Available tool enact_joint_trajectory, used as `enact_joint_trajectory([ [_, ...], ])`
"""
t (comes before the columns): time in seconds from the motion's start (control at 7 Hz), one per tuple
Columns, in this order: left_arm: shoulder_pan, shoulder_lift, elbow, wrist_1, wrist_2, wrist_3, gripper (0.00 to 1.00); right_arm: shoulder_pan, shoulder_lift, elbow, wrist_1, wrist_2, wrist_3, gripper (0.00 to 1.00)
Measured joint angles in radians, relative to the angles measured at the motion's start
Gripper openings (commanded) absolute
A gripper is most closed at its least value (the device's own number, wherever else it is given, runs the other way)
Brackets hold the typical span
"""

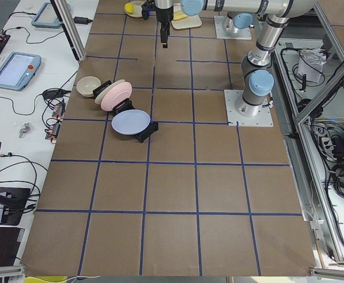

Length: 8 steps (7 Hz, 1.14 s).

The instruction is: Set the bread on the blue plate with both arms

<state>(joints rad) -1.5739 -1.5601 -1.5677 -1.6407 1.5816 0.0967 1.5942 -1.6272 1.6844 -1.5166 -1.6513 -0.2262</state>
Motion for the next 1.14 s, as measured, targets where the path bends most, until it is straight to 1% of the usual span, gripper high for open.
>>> enact_joint_trajectory([
  [0.43, 0.001, 0.005, -0.006, -0.020, -0.004, 0.009, 1.00, 0.004, 0.005, 0.001, -0.016, 0.056, 0.001, 0.99],
  [0.57, 0.011, 0.001, -0.011, -0.037, -0.012, 0.023, 1.00, 0.004, 0.009, 0.002, -0.025, 0.060, -0.003, 0.99],
  [0.71, 0.040, -0.025, -0.006, -0.026, -0.014, 0.040, 1.00, 0.001, 0.016, 0.005, -0.034, 0.061, -0.012, 0.99],
  [1.0, 0.159, -0.097, 0.000, 0.040, -0.021, 0.119, 1.00, -0.044, 0.037, 0.055, -0.086, 0.051, -0.130, 0.99],
  [1.14, 0.244, -0.158, 0.019, 0.067, -0.024, 0.181, 1.00, -0.115, 0.040, 0.107, -0.136, 0.048, -0.235, 0.99],
])
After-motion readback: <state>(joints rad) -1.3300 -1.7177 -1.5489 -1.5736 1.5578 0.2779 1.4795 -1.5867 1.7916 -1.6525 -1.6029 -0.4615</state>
